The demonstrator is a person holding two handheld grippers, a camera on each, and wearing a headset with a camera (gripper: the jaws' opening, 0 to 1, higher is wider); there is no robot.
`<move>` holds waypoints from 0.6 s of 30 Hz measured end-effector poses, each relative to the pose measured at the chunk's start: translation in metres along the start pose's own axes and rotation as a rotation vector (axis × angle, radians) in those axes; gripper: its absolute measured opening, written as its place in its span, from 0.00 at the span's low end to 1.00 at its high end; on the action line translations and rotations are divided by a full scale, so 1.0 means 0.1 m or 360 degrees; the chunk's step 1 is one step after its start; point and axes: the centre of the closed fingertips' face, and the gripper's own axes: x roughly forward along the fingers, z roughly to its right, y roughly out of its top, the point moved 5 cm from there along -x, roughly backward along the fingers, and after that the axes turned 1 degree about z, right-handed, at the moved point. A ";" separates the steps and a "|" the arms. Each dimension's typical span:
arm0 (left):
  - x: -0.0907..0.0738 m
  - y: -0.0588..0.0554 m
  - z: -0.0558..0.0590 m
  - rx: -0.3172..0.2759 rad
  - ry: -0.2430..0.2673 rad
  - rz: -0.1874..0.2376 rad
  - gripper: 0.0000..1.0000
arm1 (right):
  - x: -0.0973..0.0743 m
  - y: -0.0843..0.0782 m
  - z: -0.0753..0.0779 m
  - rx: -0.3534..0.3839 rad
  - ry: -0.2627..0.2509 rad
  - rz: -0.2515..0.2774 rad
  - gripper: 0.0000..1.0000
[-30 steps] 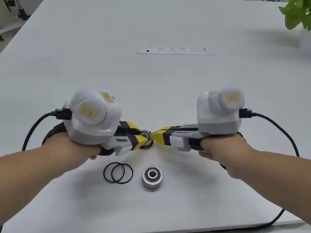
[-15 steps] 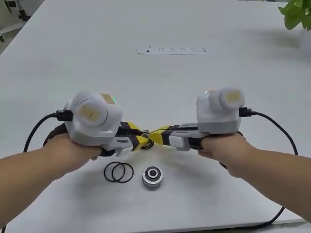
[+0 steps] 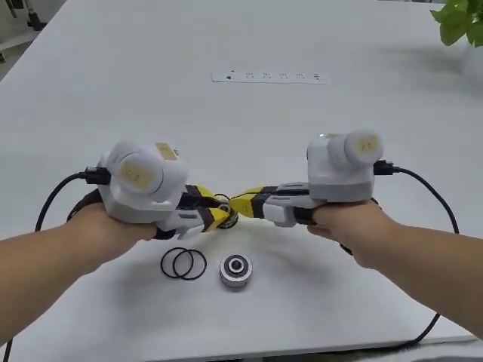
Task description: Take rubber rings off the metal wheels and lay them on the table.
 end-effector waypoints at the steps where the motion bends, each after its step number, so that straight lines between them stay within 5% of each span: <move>1: -0.02 0.01 0.01 -0.0006 -0.0011 0.0008 0.15 | 0.00 0.00 -0.01 0.0000 0.0005 0.0000 0.00; 18: -0.37 0.15 0.12 -0.0040 -0.0108 0.0158 0.37 | 0.01 0.13 -0.03 0.0028 0.0054 0.0043 0.00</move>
